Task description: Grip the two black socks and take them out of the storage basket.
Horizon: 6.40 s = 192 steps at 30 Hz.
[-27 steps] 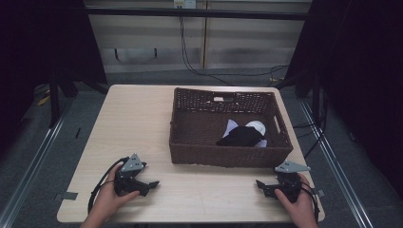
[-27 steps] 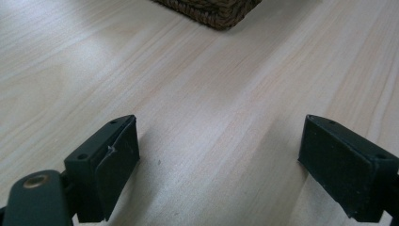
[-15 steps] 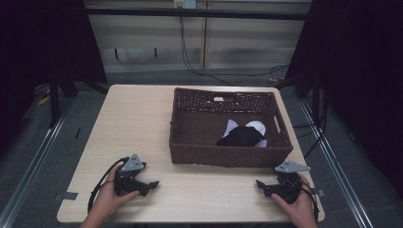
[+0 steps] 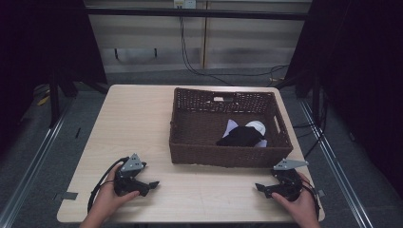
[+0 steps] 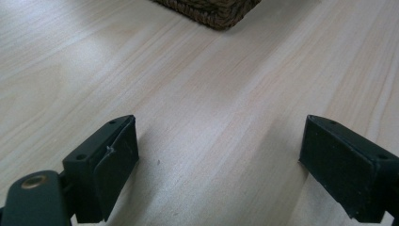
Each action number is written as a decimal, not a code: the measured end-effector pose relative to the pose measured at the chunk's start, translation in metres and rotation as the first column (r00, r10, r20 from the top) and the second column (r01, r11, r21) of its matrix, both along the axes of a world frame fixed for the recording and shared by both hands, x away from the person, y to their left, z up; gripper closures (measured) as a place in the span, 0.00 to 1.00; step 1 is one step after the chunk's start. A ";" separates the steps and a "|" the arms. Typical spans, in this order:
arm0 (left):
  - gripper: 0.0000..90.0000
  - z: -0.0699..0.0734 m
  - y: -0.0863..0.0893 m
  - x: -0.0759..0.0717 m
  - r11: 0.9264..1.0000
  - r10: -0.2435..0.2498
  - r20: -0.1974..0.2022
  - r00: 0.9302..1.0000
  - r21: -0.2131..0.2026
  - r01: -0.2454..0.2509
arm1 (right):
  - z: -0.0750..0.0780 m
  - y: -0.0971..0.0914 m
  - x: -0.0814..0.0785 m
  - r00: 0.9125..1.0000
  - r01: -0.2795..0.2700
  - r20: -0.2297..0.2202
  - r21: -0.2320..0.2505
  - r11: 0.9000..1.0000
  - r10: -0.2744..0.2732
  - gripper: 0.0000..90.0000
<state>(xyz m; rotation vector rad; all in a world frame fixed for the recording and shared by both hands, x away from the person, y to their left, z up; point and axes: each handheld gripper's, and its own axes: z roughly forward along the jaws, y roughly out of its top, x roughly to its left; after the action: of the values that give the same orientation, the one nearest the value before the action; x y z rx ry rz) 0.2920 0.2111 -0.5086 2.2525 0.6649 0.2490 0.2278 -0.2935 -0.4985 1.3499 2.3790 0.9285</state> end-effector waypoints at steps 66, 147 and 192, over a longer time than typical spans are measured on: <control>0.11 0.000 -0.001 -0.001 1.000 0.001 -0.006 1.000 0.000 -0.001 | 0.140 0.054 0.048 0.869 -0.439 -0.335 -0.181 0.880 0.365 0.20; 0.08 0.000 -0.002 0.000 1.000 -0.013 -0.011 1.000 0.007 0.013 | 0.160 0.046 0.180 0.925 -0.220 -0.354 -0.209 0.953 0.136 0.95; 0.08 0.000 -0.002 0.000 1.000 -0.013 -0.010 1.000 0.007 0.013 | 0.279 0.050 0.091 0.871 -0.437 -0.269 -0.043 0.899 0.410 0.95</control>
<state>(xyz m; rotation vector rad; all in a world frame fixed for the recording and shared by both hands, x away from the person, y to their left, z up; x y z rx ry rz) 0.2920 0.2092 -0.5087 2.2658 0.6553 0.2337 0.3183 -0.2433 -0.2194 0.9694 2.9543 0.7506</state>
